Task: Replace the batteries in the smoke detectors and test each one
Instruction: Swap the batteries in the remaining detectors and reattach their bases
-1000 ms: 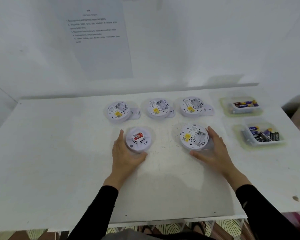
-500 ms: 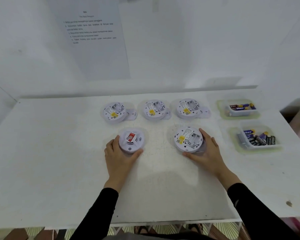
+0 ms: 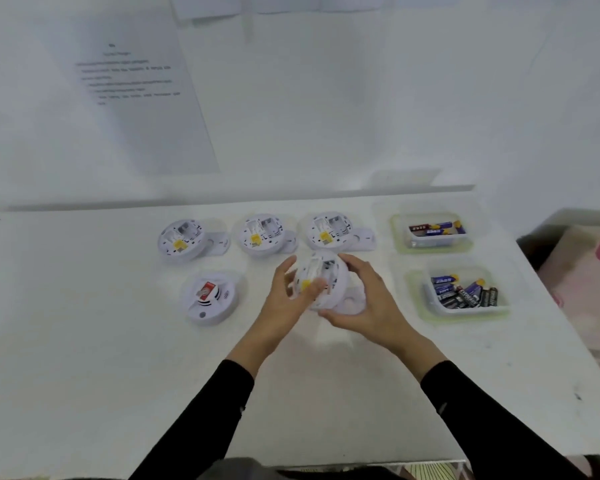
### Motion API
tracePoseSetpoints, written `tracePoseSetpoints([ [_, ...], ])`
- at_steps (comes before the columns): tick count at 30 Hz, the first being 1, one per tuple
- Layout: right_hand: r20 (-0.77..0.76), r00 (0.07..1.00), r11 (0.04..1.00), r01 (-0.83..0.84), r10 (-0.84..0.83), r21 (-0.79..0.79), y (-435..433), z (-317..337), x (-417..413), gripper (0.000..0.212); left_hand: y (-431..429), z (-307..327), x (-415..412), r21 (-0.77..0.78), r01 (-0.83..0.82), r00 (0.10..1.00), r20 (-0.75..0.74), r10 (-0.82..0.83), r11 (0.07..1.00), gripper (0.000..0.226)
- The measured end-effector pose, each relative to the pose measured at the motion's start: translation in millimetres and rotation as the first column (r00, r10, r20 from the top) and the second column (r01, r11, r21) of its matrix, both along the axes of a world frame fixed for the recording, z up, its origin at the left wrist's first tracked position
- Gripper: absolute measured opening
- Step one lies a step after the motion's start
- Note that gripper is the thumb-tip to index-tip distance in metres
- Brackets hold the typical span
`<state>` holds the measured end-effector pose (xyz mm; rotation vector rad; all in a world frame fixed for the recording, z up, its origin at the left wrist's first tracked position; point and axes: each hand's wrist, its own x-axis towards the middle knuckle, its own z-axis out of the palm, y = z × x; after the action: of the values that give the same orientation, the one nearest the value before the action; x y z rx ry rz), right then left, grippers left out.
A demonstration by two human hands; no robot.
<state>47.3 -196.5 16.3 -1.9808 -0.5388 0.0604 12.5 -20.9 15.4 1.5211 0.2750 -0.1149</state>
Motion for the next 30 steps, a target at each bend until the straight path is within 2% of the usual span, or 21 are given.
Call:
tracePoseSetpoints([
  [1,0.001,1.0,0.999,-0.018,0.018,0.027,-4,5,2,0.083,-4,5,6,-0.189,0.055,0.998,-0.024,-0.06,0.98,0.094],
  [3,-0.031,0.999,0.993,-0.017,0.02,0.113,-14,15,6,0.084,-15,16,13,-0.537,0.072,0.995,-0.025,-0.101,0.84,0.081],
  [5,-0.039,0.999,0.979,0.002,0.006,0.205,-24,21,11,0.083,-31,22,17,-0.711,-0.028,0.998,-0.058,-0.019,0.703,0.078],
  [7,-0.032,0.999,0.973,0.037,-0.031,0.23,-36,21,17,0.085,-53,24,23,-0.784,-0.087,0.996,-0.058,0.067,0.615,0.072],
  [11,0.086,0.992,0.987,0.08,-0.093,0.138,-61,12,33,0.088,-95,24,41,-0.866,-0.094,0.979,0.009,0.203,0.492,0.054],
  [14,0.175,0.983,0.998,0.061,-0.054,-0.035,-82,8,47,0.083,-118,22,55,-0.883,-0.108,0.974,-0.003,0.225,0.457,0.053],
  [16,0.19,0.981,0.989,0.053,-0.026,-0.136,-101,7,66,0.073,-128,17,64,-0.903,-0.124,0.978,-0.041,0.206,0.411,0.059],
  [18,0.197,0.977,0.984,0.112,-0.083,-0.14,-120,9,97,0.052,-131,14,70,-0.916,-0.143,0.977,-0.071,0.202,0.374,0.065],
  [20,0.144,0.975,0.965,0.191,-0.166,-0.179,-137,9,137,0.03,-130,11,75,-0.908,-0.152,0.978,-0.082,0.191,0.39,0.069],
  [21,0.099,0.979,0.947,0.198,-0.178,-0.253,-143,9,157,0.026,-131,11,76,-0.899,-0.15,0.981,-0.082,0.178,0.411,0.07],
  [23,-0.011,0.988,0.882,0.131,-0.152,-0.453,-150,12,190,0.026,-132,13,78,-0.889,-0.138,0.985,-0.076,0.157,0.437,0.065],
  [26,-0.071,0.993,0.708,0.015,-0.091,-0.706,-147,13,216,0.029,-133,16,80,-0.868,-0.135,0.986,-0.07,0.151,0.479,0.059],
  [28,-0.061,0.994,0.64,0.012,-0.093,-0.768,-144,10,224,0.029,-132,16,80,-0.858,-0.123,0.988,-0.057,0.145,0.499,0.06],
  [30,-0.057,0.992,0.664,0.031,-0.111,-0.747,-143,6,227,0.021,-131,15,80,-0.857,-0.116,0.989,-0.055,0.136,0.502,0.062],
])
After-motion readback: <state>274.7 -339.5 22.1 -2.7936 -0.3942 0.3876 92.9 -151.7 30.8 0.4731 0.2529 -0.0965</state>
